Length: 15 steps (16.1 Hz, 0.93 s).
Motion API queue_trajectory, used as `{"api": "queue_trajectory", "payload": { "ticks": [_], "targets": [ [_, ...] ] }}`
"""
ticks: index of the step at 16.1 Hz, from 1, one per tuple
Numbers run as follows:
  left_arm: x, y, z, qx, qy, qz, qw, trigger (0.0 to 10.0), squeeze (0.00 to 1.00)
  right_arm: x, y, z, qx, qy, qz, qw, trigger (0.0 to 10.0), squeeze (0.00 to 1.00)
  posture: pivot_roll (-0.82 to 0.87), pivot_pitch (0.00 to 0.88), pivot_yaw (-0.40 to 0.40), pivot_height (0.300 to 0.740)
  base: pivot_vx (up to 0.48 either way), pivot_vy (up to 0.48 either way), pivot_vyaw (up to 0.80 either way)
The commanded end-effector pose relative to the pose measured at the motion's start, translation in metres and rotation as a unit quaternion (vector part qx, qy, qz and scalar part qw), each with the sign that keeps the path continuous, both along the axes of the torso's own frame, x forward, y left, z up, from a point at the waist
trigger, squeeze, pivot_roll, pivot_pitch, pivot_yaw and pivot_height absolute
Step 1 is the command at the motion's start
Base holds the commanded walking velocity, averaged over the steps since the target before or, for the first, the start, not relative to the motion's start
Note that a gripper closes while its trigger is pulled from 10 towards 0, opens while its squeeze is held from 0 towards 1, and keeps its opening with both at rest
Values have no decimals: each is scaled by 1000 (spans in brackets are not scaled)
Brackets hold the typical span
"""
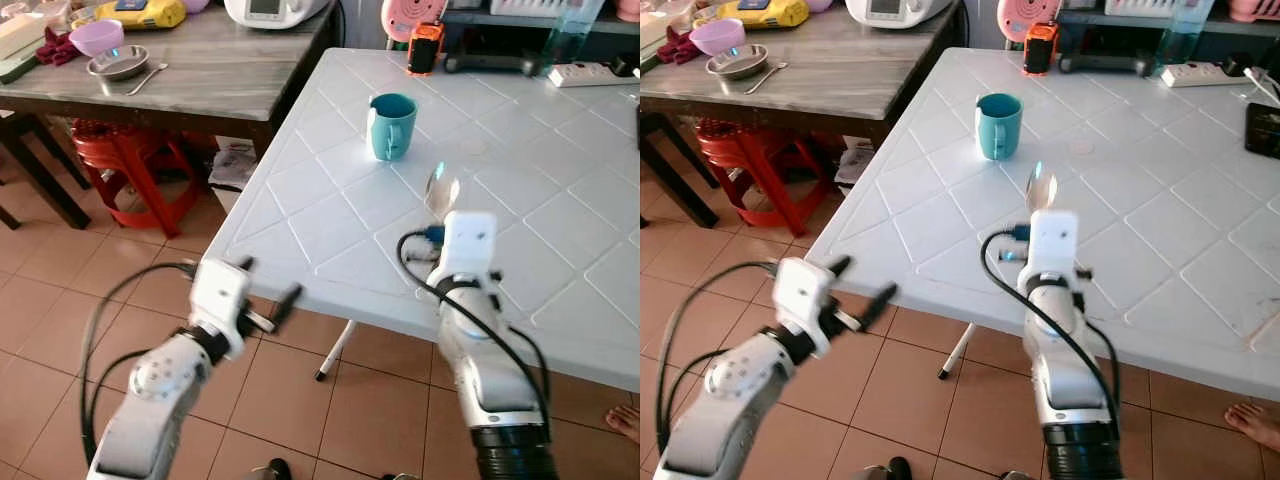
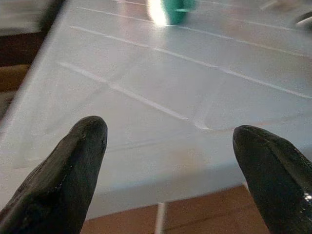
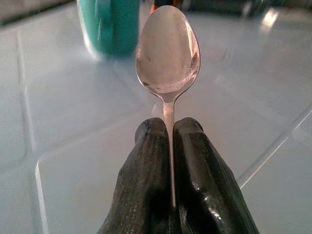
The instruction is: Setting the table
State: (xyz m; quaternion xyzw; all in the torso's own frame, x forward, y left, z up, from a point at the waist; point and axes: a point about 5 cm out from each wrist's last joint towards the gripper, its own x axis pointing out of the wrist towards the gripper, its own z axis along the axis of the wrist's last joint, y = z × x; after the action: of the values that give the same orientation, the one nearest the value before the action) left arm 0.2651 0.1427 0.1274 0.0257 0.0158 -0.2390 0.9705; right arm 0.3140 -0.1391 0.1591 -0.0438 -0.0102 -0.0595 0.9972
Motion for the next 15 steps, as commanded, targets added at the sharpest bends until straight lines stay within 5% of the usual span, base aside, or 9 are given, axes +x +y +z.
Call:
{"api": "queue_trajectory", "payload": {
  "ticks": [1,3,12,15],
  "targets": [
    [5,11,-1,8,-2,42,999,10000,0,-5,-1,6,-6,-21,-3,1000,0,0,-25,132,70,740,0,0,0],
    [10,13,1,4,-7,58,998,10000,0,-8,-6,7,-9,-32,-9,999,10000,0,-28,129,69,740,0,0,0],
    [18,6,0,1,-16,68,998,10000,0,-10,-15,7,3,-36,-30,999,10000,0,-42,106,75,740,0,0,0],
    [17,6,-2,4,-13,68,998,10000,0,-9,-12,5,6,-32,-25,999,10000,0,-42,107,75,740,0,0,-575]
  ]
}}
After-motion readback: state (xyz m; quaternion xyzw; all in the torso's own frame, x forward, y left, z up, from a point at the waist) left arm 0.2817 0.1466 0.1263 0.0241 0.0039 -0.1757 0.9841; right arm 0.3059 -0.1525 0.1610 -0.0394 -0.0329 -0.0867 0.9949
